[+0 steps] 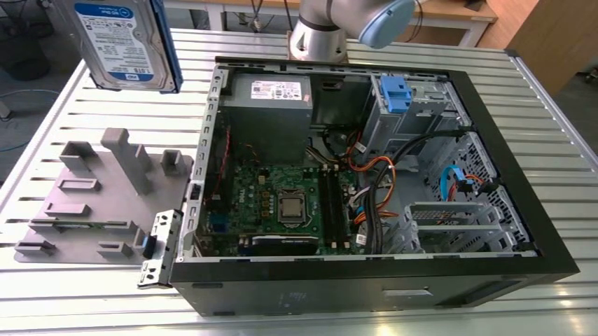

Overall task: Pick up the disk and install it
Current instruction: 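Pick up the disk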

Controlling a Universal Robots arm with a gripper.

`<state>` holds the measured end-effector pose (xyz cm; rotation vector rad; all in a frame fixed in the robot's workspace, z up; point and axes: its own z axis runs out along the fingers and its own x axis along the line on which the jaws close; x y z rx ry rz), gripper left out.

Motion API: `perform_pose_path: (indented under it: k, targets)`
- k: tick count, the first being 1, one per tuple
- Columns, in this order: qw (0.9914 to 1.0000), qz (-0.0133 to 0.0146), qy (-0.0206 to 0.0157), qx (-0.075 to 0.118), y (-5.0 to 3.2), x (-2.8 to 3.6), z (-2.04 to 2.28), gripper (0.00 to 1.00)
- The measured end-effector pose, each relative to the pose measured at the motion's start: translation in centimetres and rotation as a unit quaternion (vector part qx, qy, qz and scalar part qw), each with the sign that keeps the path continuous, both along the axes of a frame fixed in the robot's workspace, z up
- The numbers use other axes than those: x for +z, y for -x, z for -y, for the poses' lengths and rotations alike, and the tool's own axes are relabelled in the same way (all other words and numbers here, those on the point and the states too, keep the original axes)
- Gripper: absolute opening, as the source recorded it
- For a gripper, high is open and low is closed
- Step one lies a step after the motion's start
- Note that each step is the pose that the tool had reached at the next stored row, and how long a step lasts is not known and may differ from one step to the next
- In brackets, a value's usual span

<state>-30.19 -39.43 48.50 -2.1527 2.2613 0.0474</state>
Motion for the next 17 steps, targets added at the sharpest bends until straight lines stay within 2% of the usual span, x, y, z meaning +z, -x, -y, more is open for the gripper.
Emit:
perform_pose_path:
  k: [17]
  targets:
    - [1.0,0.0,0.0,0.0,-0.76,0.0,0.0,0.35]
